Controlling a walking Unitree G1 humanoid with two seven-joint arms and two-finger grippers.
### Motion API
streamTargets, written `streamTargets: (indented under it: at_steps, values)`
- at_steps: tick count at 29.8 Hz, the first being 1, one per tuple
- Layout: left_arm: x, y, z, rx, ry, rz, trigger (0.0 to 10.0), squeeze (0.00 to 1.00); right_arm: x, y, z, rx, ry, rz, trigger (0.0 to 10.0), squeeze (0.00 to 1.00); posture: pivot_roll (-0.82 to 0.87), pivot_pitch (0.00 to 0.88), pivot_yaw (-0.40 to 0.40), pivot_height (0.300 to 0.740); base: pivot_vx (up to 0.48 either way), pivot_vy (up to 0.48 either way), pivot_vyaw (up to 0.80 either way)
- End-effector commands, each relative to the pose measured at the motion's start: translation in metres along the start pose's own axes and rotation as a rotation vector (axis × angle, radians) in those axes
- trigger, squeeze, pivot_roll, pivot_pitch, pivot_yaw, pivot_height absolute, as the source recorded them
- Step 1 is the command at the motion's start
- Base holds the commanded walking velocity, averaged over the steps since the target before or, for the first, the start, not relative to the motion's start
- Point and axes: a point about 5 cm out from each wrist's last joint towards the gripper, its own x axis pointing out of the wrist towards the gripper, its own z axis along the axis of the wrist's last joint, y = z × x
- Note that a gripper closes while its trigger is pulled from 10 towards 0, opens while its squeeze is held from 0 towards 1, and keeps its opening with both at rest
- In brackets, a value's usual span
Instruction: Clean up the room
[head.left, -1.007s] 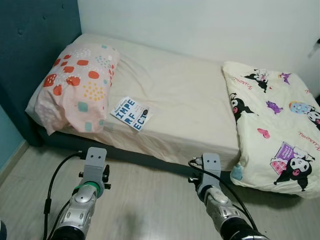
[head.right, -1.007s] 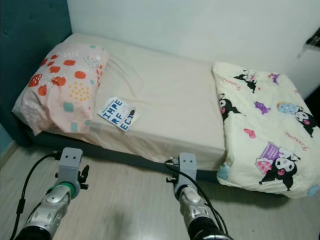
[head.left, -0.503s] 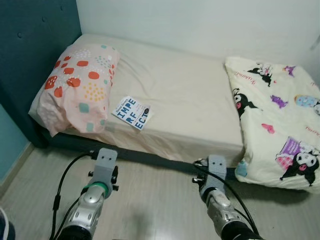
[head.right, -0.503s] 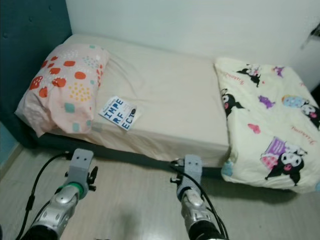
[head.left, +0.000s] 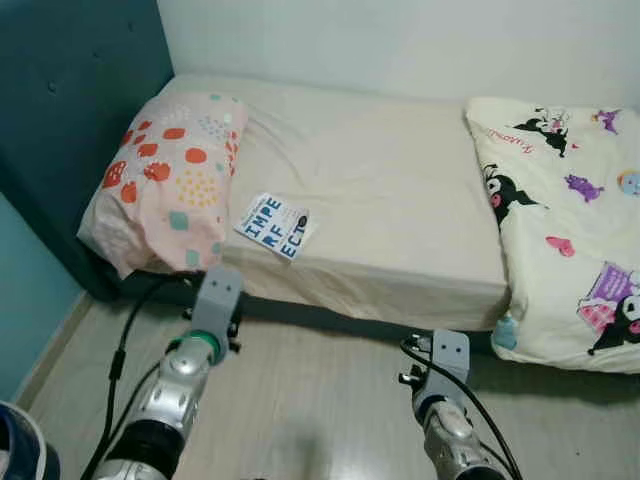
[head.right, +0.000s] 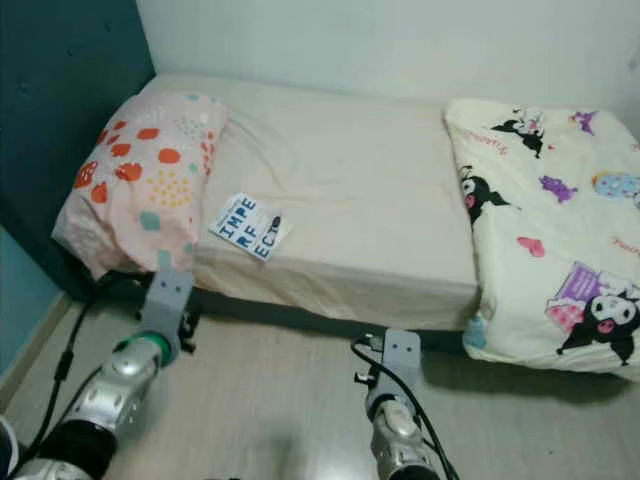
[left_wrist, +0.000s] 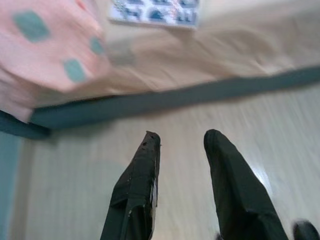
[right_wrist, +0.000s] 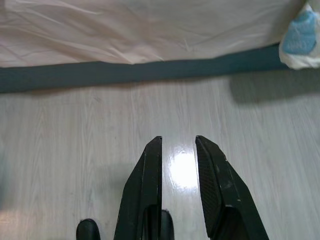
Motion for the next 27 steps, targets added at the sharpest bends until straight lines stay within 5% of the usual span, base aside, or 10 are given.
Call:
streamTargets:
  at_steps: [1, 6, 11, 27]
  values:
    - [-0.007, -0.006, -0.028, -0.037, 0.085, -0.002, 10.0, 0.00, -0.004, -0.001, -0.010, -0.010, 0.025, -0.004, 10.0, 0.00, 0.03, 0.041, 0.041, 0.740, 0.000, 0.000, 0.00]
    - [-0.016, -0.011, -0.037, -0.135, 0.062, 0.024, 10.0, 0.00, -0.004, -0.002, -0.005, -0.007, -0.027, -0.020, 10.0, 0.00, 0.02, 0.034, 0.039, 0.740, 0.000, 0.000, 0.00]
    - [-0.017, -0.015, -0.042, -0.107, 0.080, 0.002, 10.0, 0.00, -0.005, 0.004, -0.006, -0.005, -0.036, 0.004, 10.0, 0.00, 0.03, 0.028, 0.033, 0.740, 0.000, 0.000, 0.00]
    - [-0.010, 0.010, -0.035, -0.172, 0.060, 0.065, 10.0, 0.00, -0.004, 0.013, -0.008, -0.037, -0.003, 0.044, 10.0, 0.00, 0.06, 0.019, 0.039, 0.740, 0.000, 0.000, 0.00]
